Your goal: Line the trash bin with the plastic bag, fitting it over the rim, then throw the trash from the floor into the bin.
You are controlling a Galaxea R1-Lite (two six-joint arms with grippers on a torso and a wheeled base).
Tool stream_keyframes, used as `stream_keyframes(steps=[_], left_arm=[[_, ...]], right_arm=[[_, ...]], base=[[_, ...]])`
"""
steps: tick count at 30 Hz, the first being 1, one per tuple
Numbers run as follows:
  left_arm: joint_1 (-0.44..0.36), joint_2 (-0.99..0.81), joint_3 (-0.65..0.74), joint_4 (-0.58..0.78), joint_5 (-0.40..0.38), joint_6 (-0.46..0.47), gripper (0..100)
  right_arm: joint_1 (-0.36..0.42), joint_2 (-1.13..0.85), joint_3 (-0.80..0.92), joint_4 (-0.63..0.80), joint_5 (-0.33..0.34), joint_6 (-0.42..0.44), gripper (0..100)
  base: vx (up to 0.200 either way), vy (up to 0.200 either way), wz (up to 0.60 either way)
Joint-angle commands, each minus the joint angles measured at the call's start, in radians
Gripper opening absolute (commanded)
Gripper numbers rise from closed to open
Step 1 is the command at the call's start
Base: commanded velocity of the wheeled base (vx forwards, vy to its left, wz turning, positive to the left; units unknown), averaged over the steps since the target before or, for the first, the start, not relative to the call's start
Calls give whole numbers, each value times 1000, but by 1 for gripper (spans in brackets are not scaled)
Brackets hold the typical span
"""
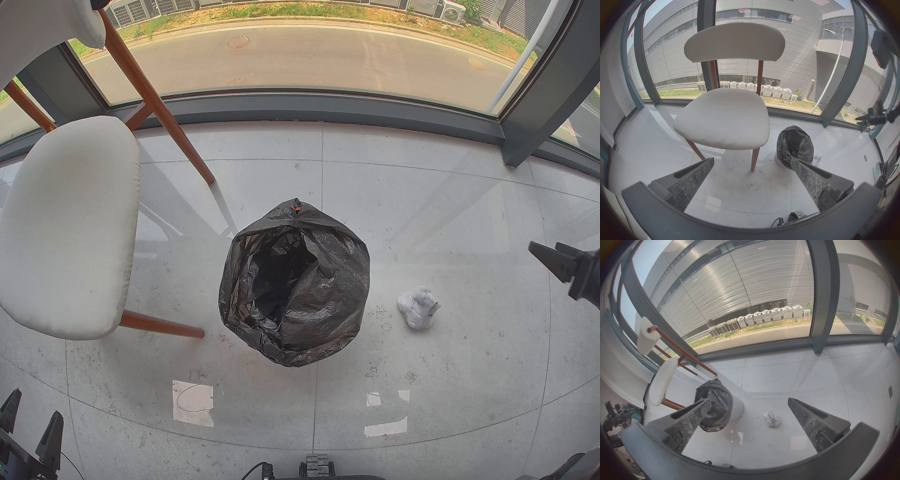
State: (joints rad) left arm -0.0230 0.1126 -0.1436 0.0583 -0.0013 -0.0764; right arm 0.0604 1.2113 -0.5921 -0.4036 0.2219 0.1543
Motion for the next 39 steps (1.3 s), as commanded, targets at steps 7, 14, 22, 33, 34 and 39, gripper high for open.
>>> stream_keyframes(steps=[7, 14, 22, 33, 34, 39], left_arm=[[28, -94, 141, -51, -51, 107, 100], [28, -97, 141, -52, -51, 107, 100], [29, -99, 141, -52, -51, 107, 100], [29, -99, 141, -52, -51, 107, 100], [29, -99, 141, -52, -49, 107, 100], [29, -99, 141, -52, -49, 107, 100]], right_arm=[[-80, 1153, -273, -532, -33, -87, 100], [-79, 1246, -368, -540, -39, -87, 100], [-68, 1320, -448, -540, -61, -85, 100], [-31, 1369, -549, -540, -67, -79, 100], [-30, 1372, -555, -540, -67, -79, 100], [-4, 1386, -564, -543, -65, -78, 100]], base=[[0, 0, 0], [0, 0, 0], [0, 0, 0], [0, 0, 0], [0, 0, 0], [0, 0, 0]])
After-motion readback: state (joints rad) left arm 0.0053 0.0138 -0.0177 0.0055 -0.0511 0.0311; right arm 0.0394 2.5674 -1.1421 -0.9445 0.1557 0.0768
